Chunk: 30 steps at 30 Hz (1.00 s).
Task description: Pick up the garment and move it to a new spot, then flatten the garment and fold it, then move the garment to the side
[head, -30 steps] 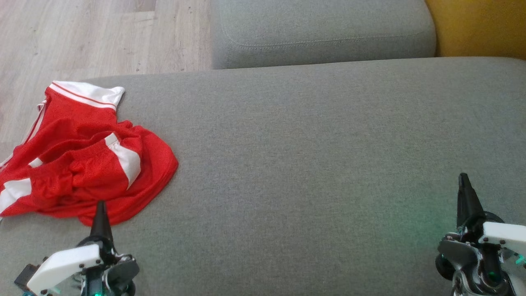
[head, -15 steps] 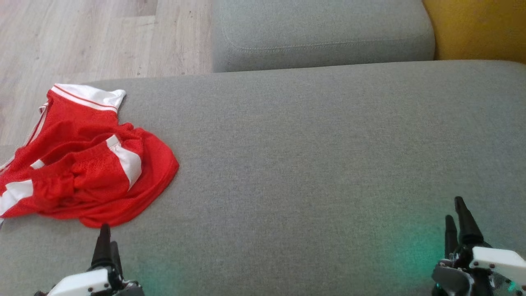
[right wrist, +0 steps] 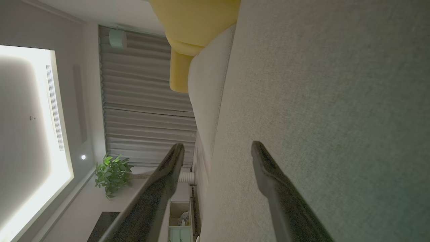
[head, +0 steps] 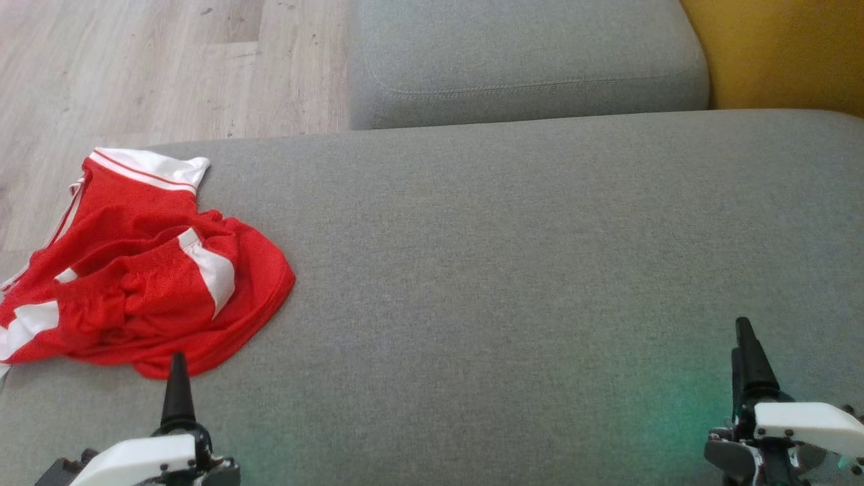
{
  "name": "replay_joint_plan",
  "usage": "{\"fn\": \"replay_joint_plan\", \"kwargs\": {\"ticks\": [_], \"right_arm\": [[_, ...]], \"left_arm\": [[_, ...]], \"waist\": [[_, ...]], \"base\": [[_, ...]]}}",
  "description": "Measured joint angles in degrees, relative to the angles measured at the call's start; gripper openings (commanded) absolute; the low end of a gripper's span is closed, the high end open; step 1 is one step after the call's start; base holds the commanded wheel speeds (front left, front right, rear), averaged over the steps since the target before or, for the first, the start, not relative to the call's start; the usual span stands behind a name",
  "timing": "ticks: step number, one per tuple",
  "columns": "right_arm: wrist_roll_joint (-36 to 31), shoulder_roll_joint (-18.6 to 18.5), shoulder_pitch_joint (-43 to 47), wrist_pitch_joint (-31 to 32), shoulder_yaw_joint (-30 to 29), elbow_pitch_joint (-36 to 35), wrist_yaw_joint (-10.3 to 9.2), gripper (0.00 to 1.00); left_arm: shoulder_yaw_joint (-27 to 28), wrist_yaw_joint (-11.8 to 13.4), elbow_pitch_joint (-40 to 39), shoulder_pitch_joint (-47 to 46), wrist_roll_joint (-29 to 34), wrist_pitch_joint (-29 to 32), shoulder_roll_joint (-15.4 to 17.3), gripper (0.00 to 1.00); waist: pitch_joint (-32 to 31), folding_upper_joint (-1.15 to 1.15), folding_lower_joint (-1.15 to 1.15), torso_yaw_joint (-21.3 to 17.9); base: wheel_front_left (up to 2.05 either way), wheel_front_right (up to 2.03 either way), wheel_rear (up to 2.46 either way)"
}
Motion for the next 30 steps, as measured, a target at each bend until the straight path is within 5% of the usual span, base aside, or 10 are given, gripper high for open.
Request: {"fn": "replay_joint_plan", "kwargs": {"ticks": [30], "right_arm": [[-25.3,0.0,2.2,-5.0,5.3,-2.2,0.00,1.00]], "left_arm": [[-5.9,3.5,-4.8,1.8,22.2,-5.0,0.0,1.00]], "waist": [[-2.0,0.00,0.00,-0.5]], "base": [[0.00,0.00,0.00]]}}
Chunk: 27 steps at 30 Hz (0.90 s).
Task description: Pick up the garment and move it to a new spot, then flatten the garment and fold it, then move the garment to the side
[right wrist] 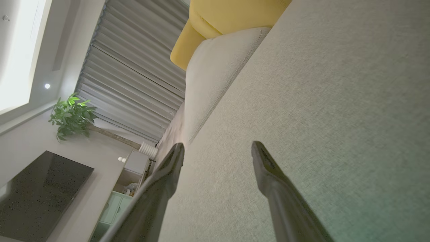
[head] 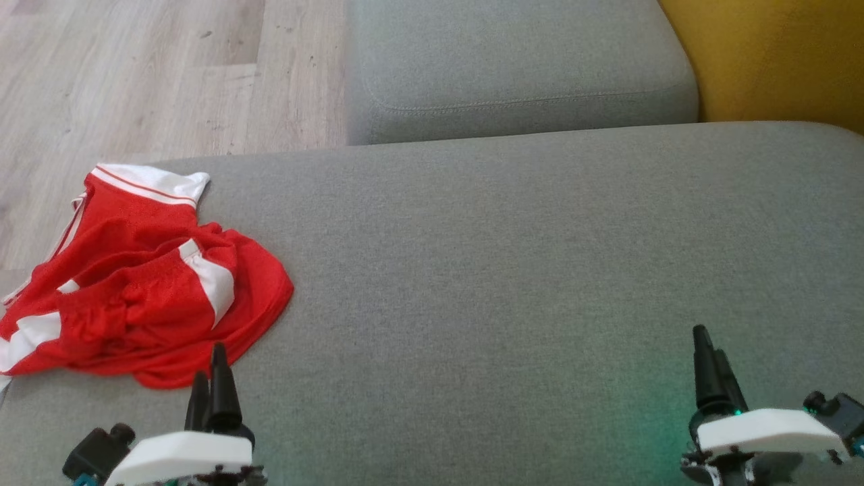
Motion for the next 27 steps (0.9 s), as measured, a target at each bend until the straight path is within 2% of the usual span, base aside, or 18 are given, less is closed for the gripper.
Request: {"fn": "replay_joint_plan", "kwargs": {"ticks": [27], "right_arm": [[-18.4,0.0,1.8,-4.5,3.0,-1.2,0.01,1.00]], "left_arm": [[-3.6,2.0,-2.6,1.8,19.0,-4.4,0.0,1.00]], "waist": [[-2.3,0.00,0.00,-0.3]], "base": [[0.00,0.00,0.00]]}}
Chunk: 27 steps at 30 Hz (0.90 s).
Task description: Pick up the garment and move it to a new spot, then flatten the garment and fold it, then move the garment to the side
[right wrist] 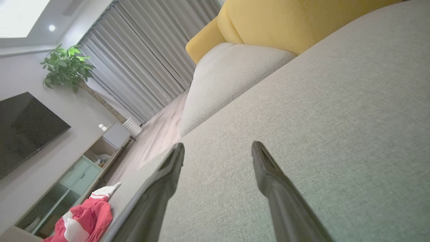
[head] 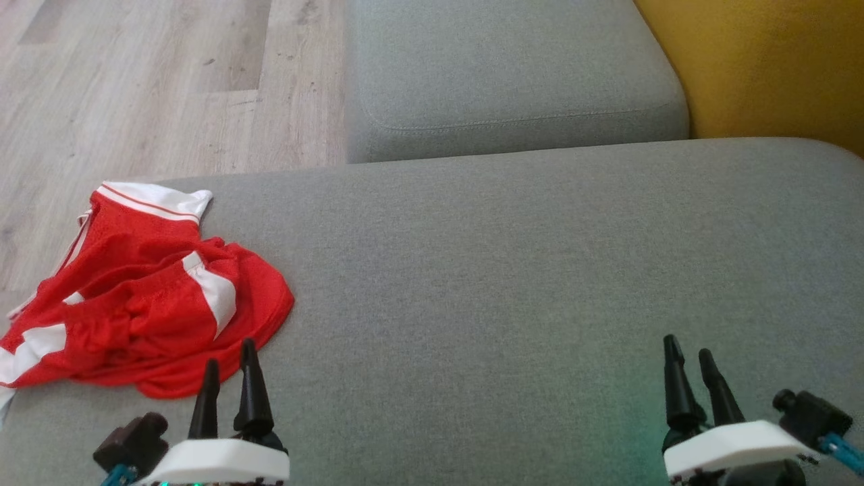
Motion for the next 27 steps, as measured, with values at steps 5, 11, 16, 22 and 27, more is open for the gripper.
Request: {"fn": "replay_joint_plan", "kwargs": {"ticks": [5,11,16,22,27], "right_arm": [[-3.6,0.0,0.9,-0.7,0.5,-0.3,0.00,1.00],[-8.0,0.0,0.9,-1.8,0.8,-0.6,0.00,1.00],[-12.3,0.0,0.9,-2.5,1.3,-0.9,0.00,1.00],[-16.7,0.0,2.0,-3.5,2.4,-1.2,0.00,1.00],[-20.5,0.0,2.0,-4.2,3.0,-1.9,0.00,1.00]], "left_arm": [[-0.5,0.5,-0.4,0.0,3.7,-0.7,0.0,1.00],[-1.9,1.0,-0.6,0.0,8.2,-1.9,0.0,1.00],[-2.8,1.3,-0.6,0.0,12.1,-2.7,0.1,1.00],[-3.8,1.5,-0.7,0.2,15.9,-3.7,0.1,1.00],[-4.5,2.1,-0.9,0.3,19.5,-4.5,0.1,1.00]], "waist": [[-0.2,0.00,0.01,-0.2],[-0.6,0.00,0.01,-0.3],[-1.1,0.00,0.01,-0.3],[-1.4,0.00,0.01,-0.2],[-1.5,0.00,0.01,-0.1]], "base": [[0.00,0.00,0.00],[0.00,0.00,0.00],[0.00,0.00,0.00],[0.00,0.00,0.00],[0.00,0.00,0.00]]}}
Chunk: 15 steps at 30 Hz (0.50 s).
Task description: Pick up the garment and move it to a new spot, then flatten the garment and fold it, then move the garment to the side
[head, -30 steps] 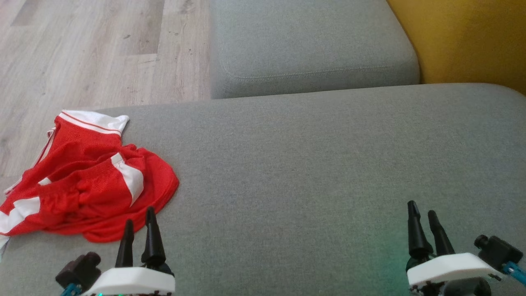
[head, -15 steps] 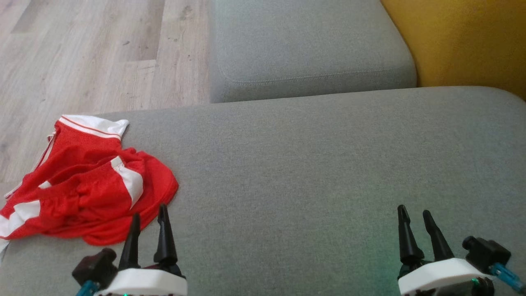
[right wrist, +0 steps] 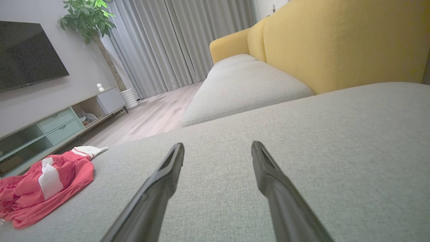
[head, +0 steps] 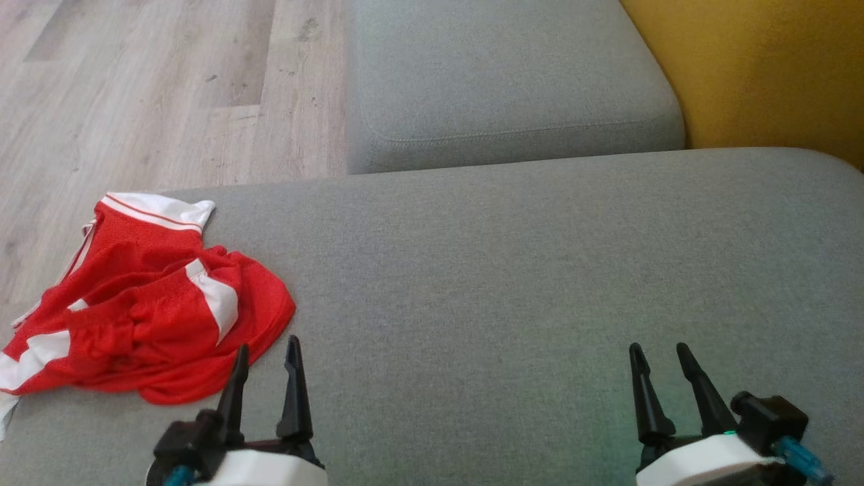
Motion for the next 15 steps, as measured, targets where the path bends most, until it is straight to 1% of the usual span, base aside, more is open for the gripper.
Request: {"fn": "replay_joint_plan", "kwargs": {"ticks": [7,15], "right_arm": [[-5.0,0.0,0.0,-1.3,1.1,-0.4,0.01,1.00],[-10.5,0.0,0.6,-2.6,1.7,-0.5,0.01,1.00]], "left_arm": [[-0.7,0.6,0.3,1.5,4.6,-1.2,0.1,1.00],[-0.9,2.0,1.2,1.9,10.2,-2.5,0.1,1.00]], "waist": [[-0.6,0.00,-0.01,0.1],[-1.0,0.00,-0.01,0.2]], "base": [[0.00,0.00,0.00],[0.00,0.00,0.00]]}}
